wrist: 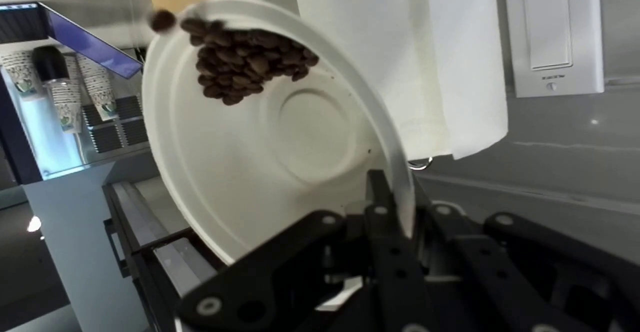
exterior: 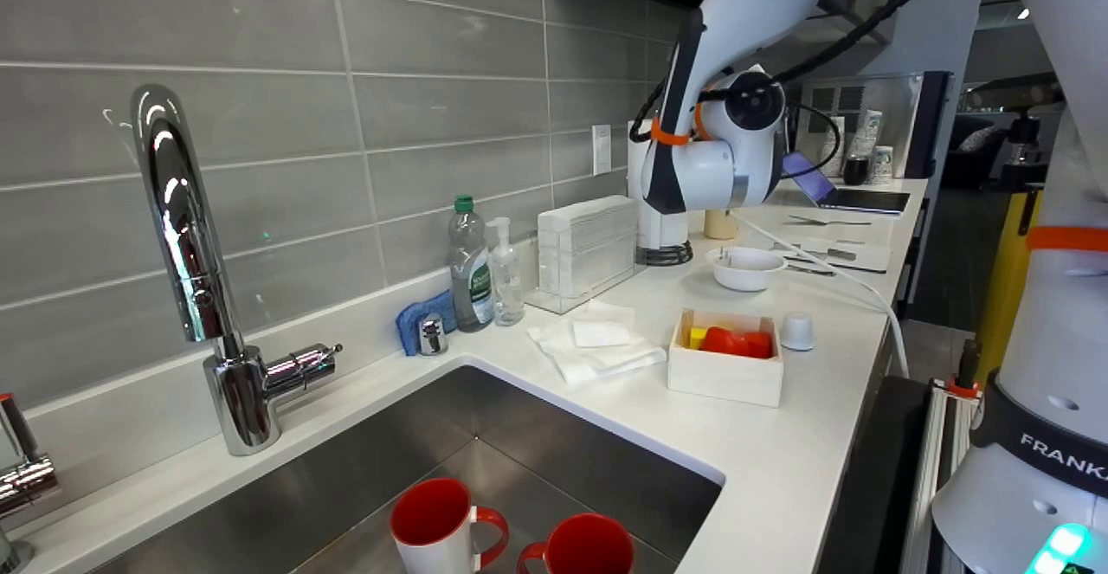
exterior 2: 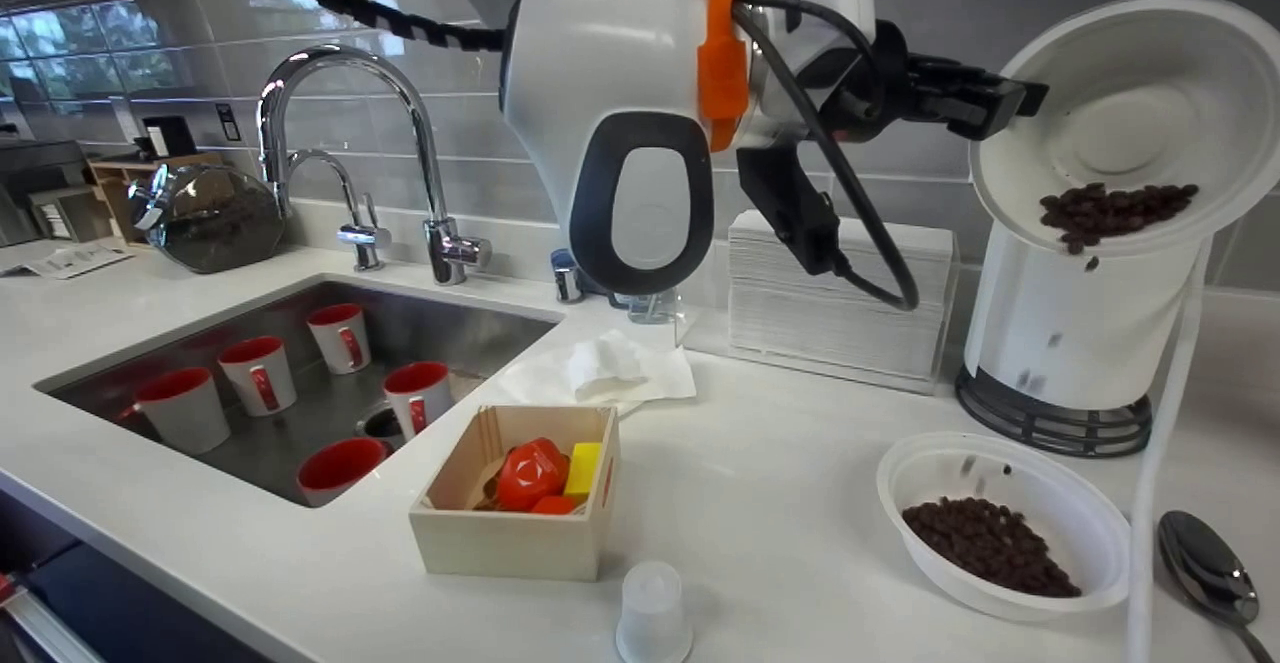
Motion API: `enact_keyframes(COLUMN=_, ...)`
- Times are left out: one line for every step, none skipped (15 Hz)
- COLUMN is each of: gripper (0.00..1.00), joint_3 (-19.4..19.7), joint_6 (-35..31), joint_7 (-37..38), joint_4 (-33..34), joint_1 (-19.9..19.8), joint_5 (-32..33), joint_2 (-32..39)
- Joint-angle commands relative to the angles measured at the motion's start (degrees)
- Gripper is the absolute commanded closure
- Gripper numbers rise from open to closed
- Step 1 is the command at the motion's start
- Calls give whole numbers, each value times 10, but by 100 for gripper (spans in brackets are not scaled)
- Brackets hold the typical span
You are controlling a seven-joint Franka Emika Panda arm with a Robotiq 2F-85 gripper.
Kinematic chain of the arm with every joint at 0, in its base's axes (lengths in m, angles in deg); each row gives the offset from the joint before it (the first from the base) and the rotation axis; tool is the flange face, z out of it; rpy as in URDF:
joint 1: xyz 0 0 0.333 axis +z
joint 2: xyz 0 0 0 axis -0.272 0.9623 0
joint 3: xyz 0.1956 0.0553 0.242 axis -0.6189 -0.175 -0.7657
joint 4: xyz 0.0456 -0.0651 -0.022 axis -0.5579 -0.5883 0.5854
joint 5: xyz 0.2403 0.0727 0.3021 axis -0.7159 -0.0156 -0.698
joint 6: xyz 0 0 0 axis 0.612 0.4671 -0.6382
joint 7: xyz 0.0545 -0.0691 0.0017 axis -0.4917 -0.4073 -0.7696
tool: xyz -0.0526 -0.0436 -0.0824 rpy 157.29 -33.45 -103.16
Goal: Pour the contents in the bowl into the other bowl
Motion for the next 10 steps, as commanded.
enact_keyframes(gripper=100, joint_3=94, joint_6=-17, joint_7=30, joint_4=18, joint_1=93, joint_5=-18, joint_2=41)
enact_keyframes(gripper=100, joint_3=123, joint_6=-17, joint_7=41, joint_4=16, joint_1=122, joint_5=-19, joint_2=47)
enact_keyframes(gripper=100, joint_3=153, joint_6=-17, joint_7=53, joint_4=14, joint_1=150, joint_5=-19, joint_2=57)
enact_keyframes(gripper=100, joint_3=182, joint_6=-17, joint_7=69, joint_4=12, joint_1=178, joint_5=-19, joint_2=69)
enact_keyframes(gripper=100, joint_3=213, joint_6=-17, joint_7=85, joint_4=8, joint_1=207, joint_5=-21, joint_2=83)
enact_keyframes(gripper=100, joint_3=238, joint_6=-17, joint_7=104, joint_4=4, joint_1=230, joint_5=-22, joint_2=98)
enact_keyframes(gripper=100, joint_3=264, joint_6=-17, joint_7=123, joint_4=-1, joint_1=253, joint_5=-23, joint_2=115)
enact_keyframes(gripper=100, joint_3=286, joint_6=-17, joint_7=144, joint_4=-8, joint_1=275, joint_5=-25, joint_2=134)
enact_keyframes(gripper=100, joint_3=306, joint_6=-17, joint_7=166, joint_4=-15, joint_1=292, joint_5=-28, joint_2=153)
enact_keyframes(gripper=100, joint_3=322, joint_6=-18, joint_7=186, joint_4=-23, joint_1=307, joint_5=-33, joint_2=170)
